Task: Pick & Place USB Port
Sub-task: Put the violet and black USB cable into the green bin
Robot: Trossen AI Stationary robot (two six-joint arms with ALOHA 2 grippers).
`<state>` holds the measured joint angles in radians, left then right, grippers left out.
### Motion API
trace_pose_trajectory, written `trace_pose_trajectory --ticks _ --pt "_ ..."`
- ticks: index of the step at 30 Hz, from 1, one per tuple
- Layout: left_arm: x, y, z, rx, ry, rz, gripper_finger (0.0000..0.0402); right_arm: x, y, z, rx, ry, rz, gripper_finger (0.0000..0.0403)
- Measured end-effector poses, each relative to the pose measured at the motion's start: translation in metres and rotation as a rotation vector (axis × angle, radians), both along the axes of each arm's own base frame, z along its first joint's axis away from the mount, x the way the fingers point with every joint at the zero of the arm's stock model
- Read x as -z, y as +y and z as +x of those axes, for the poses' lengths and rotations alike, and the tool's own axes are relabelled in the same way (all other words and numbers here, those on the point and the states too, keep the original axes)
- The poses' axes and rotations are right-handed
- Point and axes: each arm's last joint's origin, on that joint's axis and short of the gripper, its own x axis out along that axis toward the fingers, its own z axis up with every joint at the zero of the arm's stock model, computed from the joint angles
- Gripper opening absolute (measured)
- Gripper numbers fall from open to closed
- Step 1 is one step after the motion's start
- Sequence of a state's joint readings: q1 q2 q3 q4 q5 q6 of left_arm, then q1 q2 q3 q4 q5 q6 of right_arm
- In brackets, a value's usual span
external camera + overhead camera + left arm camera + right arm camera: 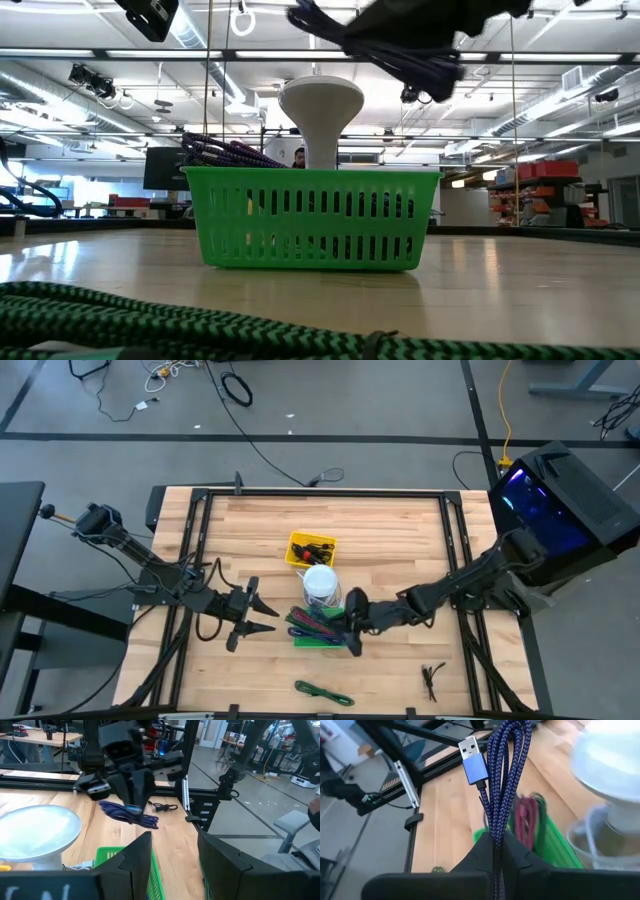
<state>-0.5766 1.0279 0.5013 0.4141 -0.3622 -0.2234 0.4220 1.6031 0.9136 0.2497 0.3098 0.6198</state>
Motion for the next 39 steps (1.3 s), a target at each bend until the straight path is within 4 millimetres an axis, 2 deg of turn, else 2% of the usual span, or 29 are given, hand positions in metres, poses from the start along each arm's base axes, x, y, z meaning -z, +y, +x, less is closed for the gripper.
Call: trace_pose_trajectory --ticks 5,8,14,29,33,39 --pt "0.0 0.0 0.0 0.0 0.0 0.0 0.0165 -0.002 0.003 0.026 -0.076 0.006 -0.082 0.0008" --pt "0.0 0.0 0.0 0.0 0.001 0.0 0.0165 0.009 0.004 0.035 -0.101 0.036 -0.145 0.0008" --pt "0.0 0.0 0.0 0.0 0.0 0.001 0.0165 0.034 0.006 0.04 -0.139 0.105 -0.23 0.0008" --pt "0.0 0.0 0.0 0.0 0.0 0.003 0.0165 0.038 -0.006 0.044 -0.115 0.141 -0.26 0.0017" --pt "0.0 0.0 0.0 0.0 0.0 0.003 0.0165 0.036 -0.006 0.045 -0.111 0.118 -0.253 0.0037" --pt "0.0 0.0 0.0 0.0 0.0 0.002 0.0165 0.037 -0.011 0.046 -0.097 0.132 -0.257 0.0095"
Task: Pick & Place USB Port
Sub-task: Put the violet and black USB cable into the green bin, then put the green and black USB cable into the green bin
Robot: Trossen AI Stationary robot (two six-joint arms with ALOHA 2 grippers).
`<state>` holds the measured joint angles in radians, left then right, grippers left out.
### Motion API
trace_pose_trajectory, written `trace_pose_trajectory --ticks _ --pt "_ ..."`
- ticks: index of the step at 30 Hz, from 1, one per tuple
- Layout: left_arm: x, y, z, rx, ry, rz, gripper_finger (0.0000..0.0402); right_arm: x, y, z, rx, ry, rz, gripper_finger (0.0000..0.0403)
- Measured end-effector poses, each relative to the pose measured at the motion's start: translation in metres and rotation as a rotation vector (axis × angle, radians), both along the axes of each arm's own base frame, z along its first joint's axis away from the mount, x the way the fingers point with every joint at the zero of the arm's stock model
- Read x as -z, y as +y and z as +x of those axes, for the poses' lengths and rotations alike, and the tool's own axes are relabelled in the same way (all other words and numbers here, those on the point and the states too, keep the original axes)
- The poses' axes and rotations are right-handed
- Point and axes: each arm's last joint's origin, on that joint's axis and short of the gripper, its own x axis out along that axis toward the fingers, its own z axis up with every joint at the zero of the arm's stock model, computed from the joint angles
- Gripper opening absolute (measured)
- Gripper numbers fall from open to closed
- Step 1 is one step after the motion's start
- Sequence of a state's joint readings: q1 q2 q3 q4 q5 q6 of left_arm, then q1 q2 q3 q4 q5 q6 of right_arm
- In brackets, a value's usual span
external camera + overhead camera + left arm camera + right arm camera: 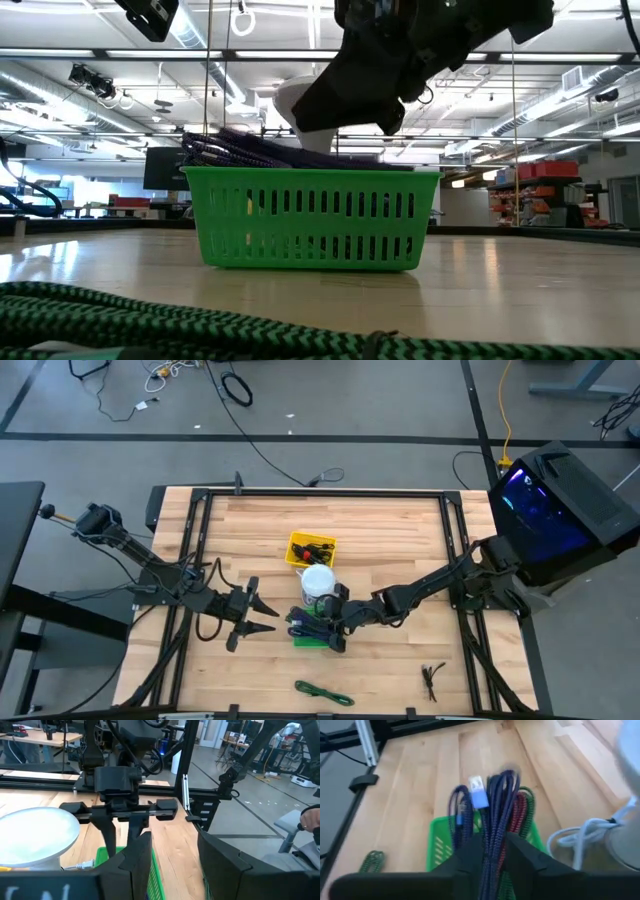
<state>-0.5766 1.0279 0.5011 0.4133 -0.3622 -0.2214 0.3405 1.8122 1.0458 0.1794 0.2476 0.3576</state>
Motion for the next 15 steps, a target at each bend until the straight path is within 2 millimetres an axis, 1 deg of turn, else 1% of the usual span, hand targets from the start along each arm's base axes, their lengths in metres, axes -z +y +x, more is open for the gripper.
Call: trace_pose_trajectory --ticks 5,9,15 --pt "0.0 0.0 0.0 0.0 0.0 0.0 0.0165 0.0 0.0 0.0 0.001 0.003 -0.008 0.0132" --pt "0.0 0.0 0.0 0.0 0.0 0.0 0.0165 -0.003 0.004 0.001 -0.026 -0.035 0.011 0.0146" --pt "0.0 0.0 0.0 0.0 0.001 0.001 0.0165 -0.024 0.026 -0.006 -0.114 -0.106 0.001 0.0144"
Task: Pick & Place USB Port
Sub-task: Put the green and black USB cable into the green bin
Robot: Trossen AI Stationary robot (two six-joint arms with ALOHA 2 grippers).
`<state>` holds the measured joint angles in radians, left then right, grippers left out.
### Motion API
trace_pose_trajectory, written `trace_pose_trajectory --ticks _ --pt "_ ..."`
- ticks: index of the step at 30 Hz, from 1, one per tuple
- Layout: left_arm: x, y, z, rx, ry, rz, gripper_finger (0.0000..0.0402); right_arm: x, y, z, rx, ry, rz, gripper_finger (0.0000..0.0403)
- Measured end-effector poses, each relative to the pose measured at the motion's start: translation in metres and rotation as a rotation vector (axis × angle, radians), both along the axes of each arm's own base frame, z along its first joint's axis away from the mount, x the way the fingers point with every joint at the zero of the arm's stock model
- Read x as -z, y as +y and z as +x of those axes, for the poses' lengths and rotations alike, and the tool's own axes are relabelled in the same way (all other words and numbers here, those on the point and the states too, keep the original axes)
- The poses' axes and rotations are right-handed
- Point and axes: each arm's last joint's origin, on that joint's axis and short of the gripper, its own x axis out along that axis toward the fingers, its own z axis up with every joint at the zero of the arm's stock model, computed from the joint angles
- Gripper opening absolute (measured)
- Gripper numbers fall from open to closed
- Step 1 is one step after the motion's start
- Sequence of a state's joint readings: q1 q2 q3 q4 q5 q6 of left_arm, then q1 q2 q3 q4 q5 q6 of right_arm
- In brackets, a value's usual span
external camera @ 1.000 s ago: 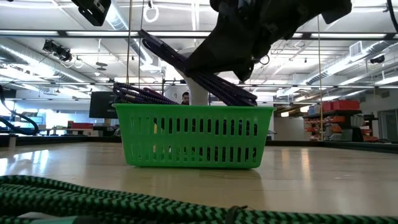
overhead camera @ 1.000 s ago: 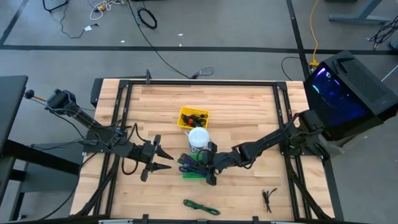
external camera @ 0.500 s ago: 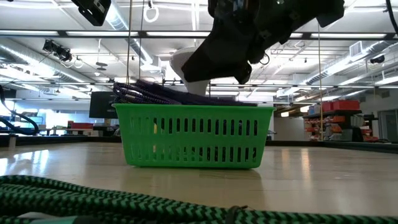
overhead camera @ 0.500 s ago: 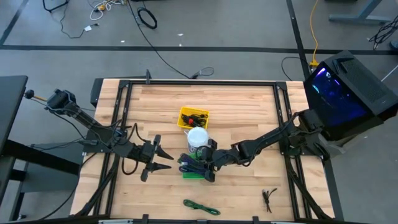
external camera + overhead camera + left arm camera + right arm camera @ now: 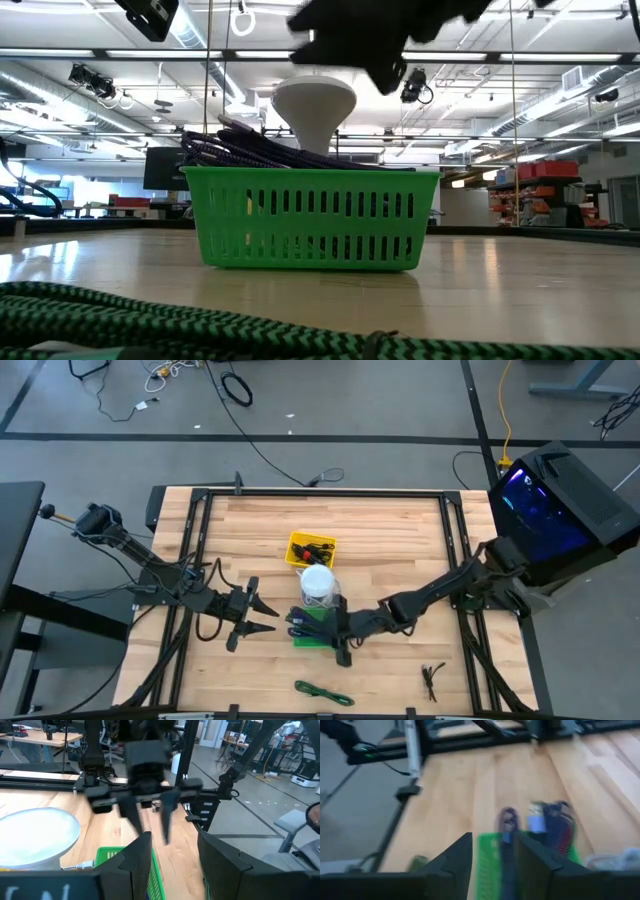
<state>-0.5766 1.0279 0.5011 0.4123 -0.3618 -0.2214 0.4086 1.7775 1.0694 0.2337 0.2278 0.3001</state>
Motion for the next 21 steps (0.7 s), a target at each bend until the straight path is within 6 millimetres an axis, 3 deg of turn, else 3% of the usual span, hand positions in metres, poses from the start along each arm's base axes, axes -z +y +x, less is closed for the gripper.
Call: trace_pose_trajectory --ticks 6,15,21 --pt "0.001 0.0 0.0 0.0 0.013 0.005 0.0165 -0.013 0.029 -0.011 -0.06 0.004 0.034 0.0135" --pt "0.002 0.0 0.0 -0.001 0.018 0.009 0.0165 -0.028 0.104 -0.038 -0.205 -0.009 0.178 0.0134" --pt "0.002 0.0 0.0 -0.002 0.019 0.0 0.0165 -0.026 0.153 -0.028 -0.26 0.038 0.126 0.0137"
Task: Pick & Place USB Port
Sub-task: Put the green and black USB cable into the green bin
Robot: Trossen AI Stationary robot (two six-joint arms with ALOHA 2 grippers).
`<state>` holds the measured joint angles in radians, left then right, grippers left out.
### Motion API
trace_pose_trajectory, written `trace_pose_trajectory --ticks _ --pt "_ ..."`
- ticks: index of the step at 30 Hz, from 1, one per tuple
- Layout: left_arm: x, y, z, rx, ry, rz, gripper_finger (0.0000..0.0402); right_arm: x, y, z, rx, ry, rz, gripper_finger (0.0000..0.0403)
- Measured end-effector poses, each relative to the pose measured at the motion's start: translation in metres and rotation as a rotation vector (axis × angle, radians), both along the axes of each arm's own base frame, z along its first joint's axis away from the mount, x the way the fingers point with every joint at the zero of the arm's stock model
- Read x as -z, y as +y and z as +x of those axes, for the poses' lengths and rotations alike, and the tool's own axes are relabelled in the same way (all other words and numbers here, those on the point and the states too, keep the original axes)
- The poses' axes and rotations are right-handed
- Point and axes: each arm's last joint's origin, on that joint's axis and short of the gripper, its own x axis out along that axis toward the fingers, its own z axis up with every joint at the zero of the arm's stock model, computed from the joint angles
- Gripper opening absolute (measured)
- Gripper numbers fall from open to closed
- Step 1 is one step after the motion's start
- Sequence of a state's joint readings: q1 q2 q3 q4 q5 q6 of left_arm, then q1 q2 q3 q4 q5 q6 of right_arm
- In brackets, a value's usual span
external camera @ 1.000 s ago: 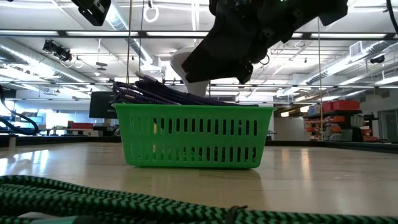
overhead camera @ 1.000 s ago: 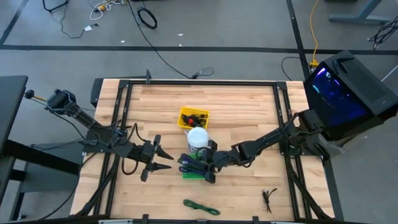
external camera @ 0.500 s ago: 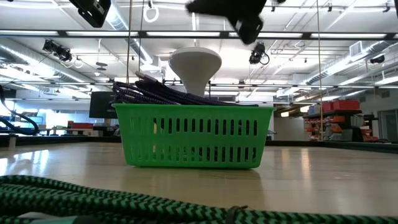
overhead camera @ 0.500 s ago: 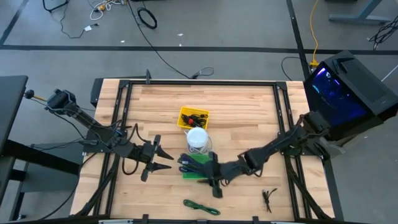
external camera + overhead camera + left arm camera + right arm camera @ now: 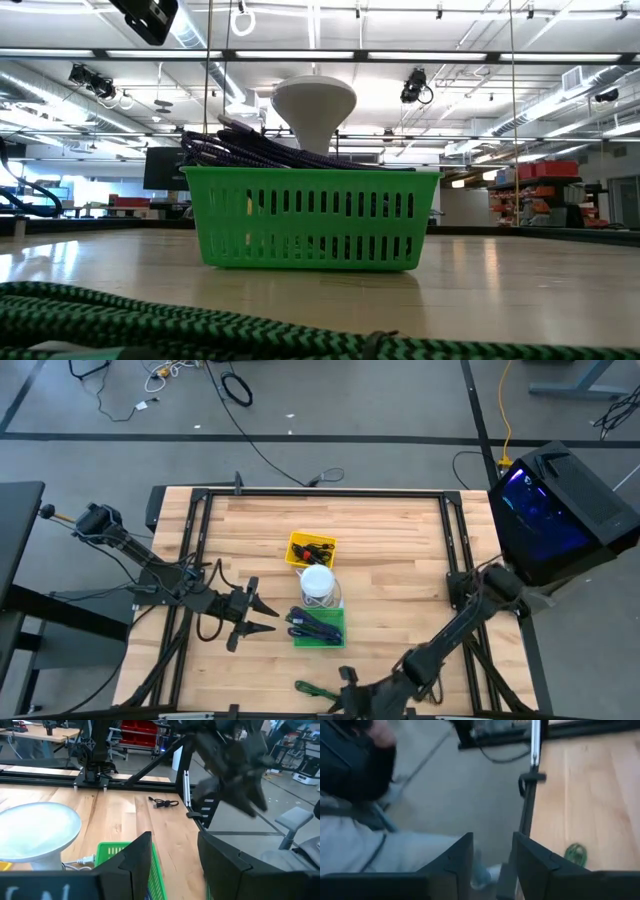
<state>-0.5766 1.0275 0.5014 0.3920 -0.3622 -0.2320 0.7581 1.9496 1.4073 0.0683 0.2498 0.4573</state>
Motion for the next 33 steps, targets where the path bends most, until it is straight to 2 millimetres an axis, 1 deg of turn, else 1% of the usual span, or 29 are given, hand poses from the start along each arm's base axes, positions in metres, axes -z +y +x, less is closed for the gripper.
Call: trace_pose_trajectory --ticks 2,4,7,10,13,17,21,24,28,33 --pt "0.0 0.0 0.0 -0.002 0.003 -0.015 0.0165 0.01 0.008 0.008 0.014 0.06 -0.036 0.0137" --pt "0.0 0.0 0.0 -0.002 0.004 -0.017 0.0165 0.023 0.011 0.017 0.031 0.122 -0.085 0.0137" --pt "0.0 0.0 0.0 -0.002 0.005 -0.017 0.0165 0.035 0.008 0.026 0.079 0.219 -0.141 0.0136" --pt "0.0 0.0 0.0 -0.002 0.006 -0.016 0.0165 0.044 0.002 0.029 0.128 0.305 -0.148 0.0134" --pt "0.0 0.0 0.0 -0.002 0.006 -0.011 0.0165 0.055 -0.001 0.024 0.157 0.396 -0.165 0.0133" --pt "0.0 0.0 0.0 -0.002 0.005 -0.009 0.0165 0.057 0.001 0.015 0.166 0.471 -0.163 0.0133" --pt "0.0 0.0 0.0 -0.002 0.005 -0.009 0.0165 0.058 0.007 0.008 0.171 0.497 -0.152 0.0133" --pt "0.0 0.0 0.0 -0.001 0.005 -0.009 0.0165 0.06 0.007 0.003 0.186 0.531 -0.164 0.0133" --pt "0.0 0.0 0.0 -0.001 0.006 -0.009 0.0165 0.065 0.004 0.001 0.223 0.571 -0.188 0.0138" --pt "0.0 0.0 0.0 -0.002 0.006 -0.008 0.0165 0.076 0.003 0.004 0.219 0.604 -0.186 0.0159"
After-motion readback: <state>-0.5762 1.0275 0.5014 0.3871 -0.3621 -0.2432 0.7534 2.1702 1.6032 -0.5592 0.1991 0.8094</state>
